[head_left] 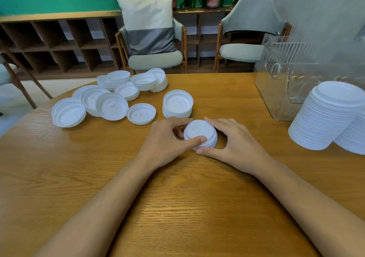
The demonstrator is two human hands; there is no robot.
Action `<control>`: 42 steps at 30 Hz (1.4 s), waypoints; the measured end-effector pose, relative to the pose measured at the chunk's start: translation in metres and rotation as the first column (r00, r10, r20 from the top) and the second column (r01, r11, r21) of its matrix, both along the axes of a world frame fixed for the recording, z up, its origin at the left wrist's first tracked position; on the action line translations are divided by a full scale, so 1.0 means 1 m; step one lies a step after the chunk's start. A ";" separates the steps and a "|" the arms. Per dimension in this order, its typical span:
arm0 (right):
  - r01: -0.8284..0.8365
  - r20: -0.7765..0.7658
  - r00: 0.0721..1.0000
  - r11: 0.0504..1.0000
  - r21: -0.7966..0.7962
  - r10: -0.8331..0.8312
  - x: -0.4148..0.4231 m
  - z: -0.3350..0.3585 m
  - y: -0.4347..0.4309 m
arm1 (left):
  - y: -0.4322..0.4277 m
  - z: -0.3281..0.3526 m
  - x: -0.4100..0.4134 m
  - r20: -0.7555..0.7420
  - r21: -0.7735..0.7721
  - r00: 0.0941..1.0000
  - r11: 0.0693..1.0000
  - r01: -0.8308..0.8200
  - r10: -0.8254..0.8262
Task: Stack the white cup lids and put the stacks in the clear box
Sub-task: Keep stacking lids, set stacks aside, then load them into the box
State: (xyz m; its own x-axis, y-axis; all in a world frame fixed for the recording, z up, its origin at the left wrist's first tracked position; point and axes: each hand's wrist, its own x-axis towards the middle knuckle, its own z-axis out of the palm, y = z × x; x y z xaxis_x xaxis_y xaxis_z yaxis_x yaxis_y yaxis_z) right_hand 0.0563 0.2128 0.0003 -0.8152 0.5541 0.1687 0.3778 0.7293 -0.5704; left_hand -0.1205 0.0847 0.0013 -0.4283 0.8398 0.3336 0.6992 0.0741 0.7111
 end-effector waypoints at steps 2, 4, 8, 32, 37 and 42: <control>-0.001 0.006 1.000 1.000 0.001 0.001 0.000 -0.001 0.001 | 0.000 0.000 0.000 -0.018 -0.014 1.000 1.000 -0.008 0.008; -0.010 0.018 1.000 1.000 0.001 0.010 0.001 -0.001 0.001 | 0.001 0.000 -0.001 -0.039 -0.032 0.999 0.999 -0.010 0.009; -0.013 0.012 1.000 1.000 -0.004 0.013 0.001 0.000 0.002 | 0.002 0.000 -0.007 -0.088 -0.092 0.996 0.996 0.014 -0.022; -0.012 -0.007 1.000 1.000 -0.005 0.011 -0.001 -0.001 -0.001 | 0.007 -0.003 -0.045 -0.453 0.137 0.880 0.987 -0.088 0.141; -0.021 0.004 1.000 1.000 -0.001 0.021 -0.001 0.001 -0.001 | 0.006 -0.002 -0.044 -0.440 0.181 0.878 0.977 -0.117 0.187; -0.026 -0.005 1.000 1.000 0.006 0.026 -0.002 0.002 -0.002 | 0.004 0.005 -0.039 -0.394 0.307 0.894 0.948 -0.088 0.211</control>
State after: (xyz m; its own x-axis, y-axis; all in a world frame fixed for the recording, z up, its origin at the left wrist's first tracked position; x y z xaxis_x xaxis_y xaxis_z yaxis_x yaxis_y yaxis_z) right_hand 0.0545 0.2110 0.0022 -0.8283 0.5318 0.1764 0.3557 0.7424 -0.5678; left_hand -0.1599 0.0885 0.0059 -0.3107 0.6258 0.7154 0.9306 0.0472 0.3629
